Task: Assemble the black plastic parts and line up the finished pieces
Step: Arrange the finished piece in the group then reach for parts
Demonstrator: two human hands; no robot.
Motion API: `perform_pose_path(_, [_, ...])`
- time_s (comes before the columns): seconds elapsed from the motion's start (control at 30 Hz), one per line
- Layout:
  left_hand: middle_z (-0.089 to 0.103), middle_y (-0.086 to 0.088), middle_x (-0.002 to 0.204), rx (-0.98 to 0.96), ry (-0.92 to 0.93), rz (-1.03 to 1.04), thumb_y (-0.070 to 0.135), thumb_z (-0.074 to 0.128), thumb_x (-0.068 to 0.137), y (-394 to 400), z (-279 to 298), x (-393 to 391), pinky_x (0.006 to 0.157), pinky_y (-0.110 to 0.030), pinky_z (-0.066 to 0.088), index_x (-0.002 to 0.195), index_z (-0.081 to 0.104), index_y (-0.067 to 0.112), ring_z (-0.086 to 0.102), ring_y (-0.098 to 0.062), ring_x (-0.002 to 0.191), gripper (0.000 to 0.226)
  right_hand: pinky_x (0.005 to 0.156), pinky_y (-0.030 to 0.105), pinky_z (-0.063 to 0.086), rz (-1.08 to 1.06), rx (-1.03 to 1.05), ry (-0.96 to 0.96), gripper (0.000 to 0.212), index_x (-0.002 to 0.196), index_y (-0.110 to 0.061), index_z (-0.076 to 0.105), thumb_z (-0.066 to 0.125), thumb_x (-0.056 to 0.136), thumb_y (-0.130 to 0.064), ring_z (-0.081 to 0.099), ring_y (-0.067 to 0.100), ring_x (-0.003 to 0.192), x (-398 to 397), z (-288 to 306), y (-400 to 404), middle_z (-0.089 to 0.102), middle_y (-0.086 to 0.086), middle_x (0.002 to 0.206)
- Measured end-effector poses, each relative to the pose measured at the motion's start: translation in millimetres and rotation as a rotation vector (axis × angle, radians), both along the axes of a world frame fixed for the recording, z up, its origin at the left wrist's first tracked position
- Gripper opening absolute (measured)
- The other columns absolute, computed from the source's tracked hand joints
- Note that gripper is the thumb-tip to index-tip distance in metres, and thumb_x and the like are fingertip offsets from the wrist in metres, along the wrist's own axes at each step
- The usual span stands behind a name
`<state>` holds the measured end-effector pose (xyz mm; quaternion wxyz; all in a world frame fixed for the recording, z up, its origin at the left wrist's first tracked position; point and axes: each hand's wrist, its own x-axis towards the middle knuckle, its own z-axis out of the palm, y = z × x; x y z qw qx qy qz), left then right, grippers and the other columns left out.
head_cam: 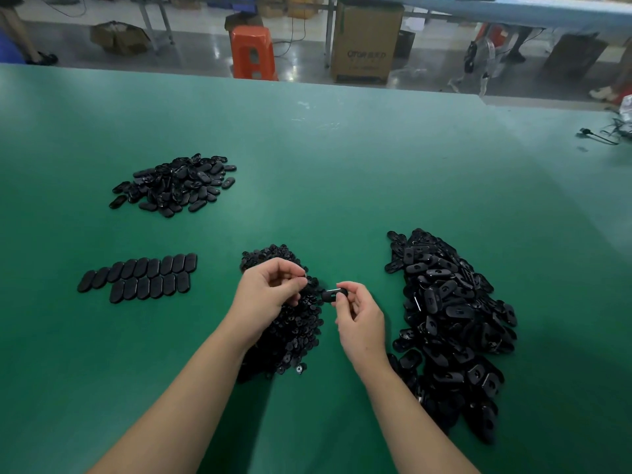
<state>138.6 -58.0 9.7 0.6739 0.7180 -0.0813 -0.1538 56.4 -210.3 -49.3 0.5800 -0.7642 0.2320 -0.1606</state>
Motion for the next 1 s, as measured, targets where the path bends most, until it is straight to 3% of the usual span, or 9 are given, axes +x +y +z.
perform_pose_path(0.17, [0.066,-0.003,0.073,-0.037,0.038,-0.015,-0.005,0.075,0.085,-12,-3,-5,0.060,-0.023,0.053,0.098,0.073,0.009,0.059,-0.015,0.060,0.020,0.069,0.047,0.059,-0.015,0.014,-0.012,0.019,0.099,-0.038,0.063,0.059,0.100,-0.019,0.067,0.018,0.074,1,-2,1,0.071,-0.004,0.087])
perform_pose_path(0.33, [0.068,-0.006,0.067,-0.045,0.084,0.023,-0.001,0.076,0.084,-16,-6,-5,0.057,-0.023,0.053,0.092,0.077,0.008,0.062,-0.015,0.057,0.012,0.071,0.047,0.059,-0.013,0.013,-0.002,0.018,0.100,-0.038,0.063,0.059,0.100,-0.020,0.068,0.013,0.077,1,-3,0,0.072,-0.007,0.088])
perform_pose_path(0.5, [0.077,-0.015,0.084,-0.119,0.220,0.063,-0.003,0.069,0.090,-21,-7,-4,0.051,-0.024,0.053,0.095,0.075,0.004,0.062,-0.015,0.052,0.010,0.073,0.036,0.061,-0.016,0.035,-0.021,0.018,0.100,-0.033,0.064,0.059,0.100,-0.015,0.073,0.002,0.090,1,-2,0,0.074,-0.014,0.088])
perform_pose_path(0.6, [0.076,-0.014,0.084,-0.141,0.249,0.068,-0.004,0.067,0.091,-22,-8,-5,0.052,-0.025,0.054,0.098,0.074,0.005,0.063,-0.016,0.053,0.013,0.069,0.032,0.059,-0.017,0.044,-0.032,0.019,0.099,-0.031,0.064,0.059,0.101,-0.013,0.073,0.002,0.090,1,-3,0,0.075,-0.012,0.089])
perform_pose_path(0.77, [0.071,-0.008,0.078,-0.085,0.218,0.034,-0.006,0.059,0.096,-25,-7,-8,0.054,-0.026,0.056,0.097,0.076,0.007,0.060,-0.014,0.054,0.021,0.065,0.023,0.054,-0.029,0.032,-0.028,0.020,0.097,-0.035,0.062,0.059,0.100,-0.015,0.071,0.001,0.077,2,-2,1,0.076,-0.014,0.088])
perform_pose_path(1.0, [0.074,-0.013,0.078,0.017,0.185,-0.031,0.000,0.057,0.099,-25,-5,-11,0.049,-0.032,0.056,0.099,0.062,-0.003,0.065,-0.024,0.052,0.005,0.059,0.021,0.052,-0.039,0.021,-0.021,0.016,0.097,-0.033,0.061,0.060,0.100,-0.017,0.066,0.002,0.063,2,0,1,0.076,-0.016,0.087])
